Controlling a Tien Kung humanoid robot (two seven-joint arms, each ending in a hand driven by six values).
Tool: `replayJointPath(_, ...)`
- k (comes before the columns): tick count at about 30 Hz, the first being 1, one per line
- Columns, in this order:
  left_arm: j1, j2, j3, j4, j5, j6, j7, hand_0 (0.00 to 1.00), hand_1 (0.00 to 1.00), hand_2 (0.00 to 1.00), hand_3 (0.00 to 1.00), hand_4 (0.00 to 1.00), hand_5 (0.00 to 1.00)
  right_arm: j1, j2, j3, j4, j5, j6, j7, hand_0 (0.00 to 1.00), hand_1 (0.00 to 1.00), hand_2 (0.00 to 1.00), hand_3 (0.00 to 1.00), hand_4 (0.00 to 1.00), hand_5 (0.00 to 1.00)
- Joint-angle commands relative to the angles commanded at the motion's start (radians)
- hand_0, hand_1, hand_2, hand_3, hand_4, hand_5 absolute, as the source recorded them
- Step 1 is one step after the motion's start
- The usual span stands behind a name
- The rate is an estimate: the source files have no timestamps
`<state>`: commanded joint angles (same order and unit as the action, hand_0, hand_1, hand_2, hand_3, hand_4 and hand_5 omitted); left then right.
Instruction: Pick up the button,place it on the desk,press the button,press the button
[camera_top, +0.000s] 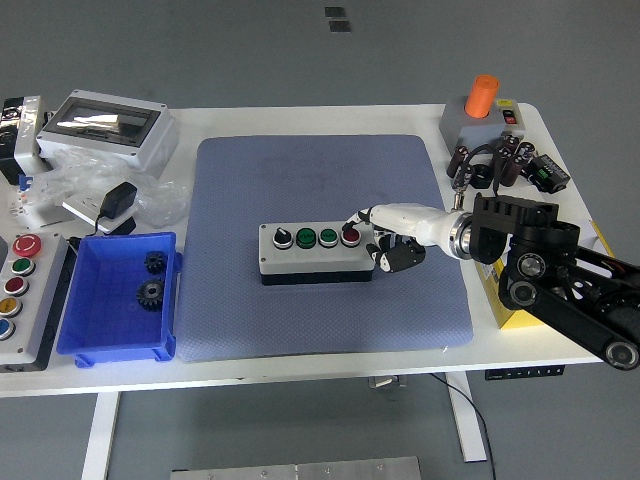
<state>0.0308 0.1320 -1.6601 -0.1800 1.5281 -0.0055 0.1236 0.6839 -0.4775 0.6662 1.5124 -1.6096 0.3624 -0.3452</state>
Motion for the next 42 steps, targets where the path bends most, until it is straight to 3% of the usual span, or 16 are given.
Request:
replayJointPath(26, -0.003, -0.001, 0.005, 0.0, -0.004, -0.003, -0.005, 0.732, 0.737, 0.648, 0.777, 0.662, 0.186, -0.009, 0.001, -0.034, -0.011, -0.022, -0.007, 0.001, 0.397, 0.432, 0.252, 0.791, 0.257, 0.002)
replayJointPath(29, -0.002, -0.001, 0.005, 0.0, -0.003, -0.003, -0.005, 0.732, 0.737, 0.648, 0.777, 0.662, 0.186, -0.015, -0.005, 0.011, 0.014, 0.027, -0.031, 0.044, 0.397, 0.432, 0.252, 0.791, 0.257, 0.002)
replayJointPath(36, 0.0, -0.002, 0.004, 0.0, -0.002, -0.004, -0.004, 0.732, 0.737, 0.649, 0.777, 0.664, 0.187, -0.028, -0.008, 0.076, 0.022, 0.074, -0.172, 0.143, 0.397, 0.43, 0.251, 0.791, 0.261, 0.002)
replayJointPath(37, 0.0, -0.002, 0.004, 0.0, -0.002, -0.004, -0.004, 0.733, 0.738, 0.649, 0.773, 0.666, 0.188, -0.03, -0.005, 0.07, 0.019, 0.053, -0.198, 0.146, 0.377, 0.431, 0.252, 0.748, 0.281, 0.014)
replayJointPath(40, 0.001, -0.002, 0.003, 0.0, -0.001, -0.004, -0.003, 0.733, 0.738, 0.649, 0.773, 0.666, 0.188, -0.033, 0.002, 0.046, 0.003, -0.018, -0.259, 0.125, 0.377, 0.431, 0.252, 0.748, 0.281, 0.014)
replayJointPath(42, 0.002, -0.002, 0.003, 0.0, -0.001, -0.003, -0.002, 0.733, 0.738, 0.649, 0.773, 0.666, 0.188, -0.036, 0.007, 0.031, -0.009, -0.061, -0.267, 0.106, 0.377, 0.431, 0.252, 0.748, 0.281, 0.014)
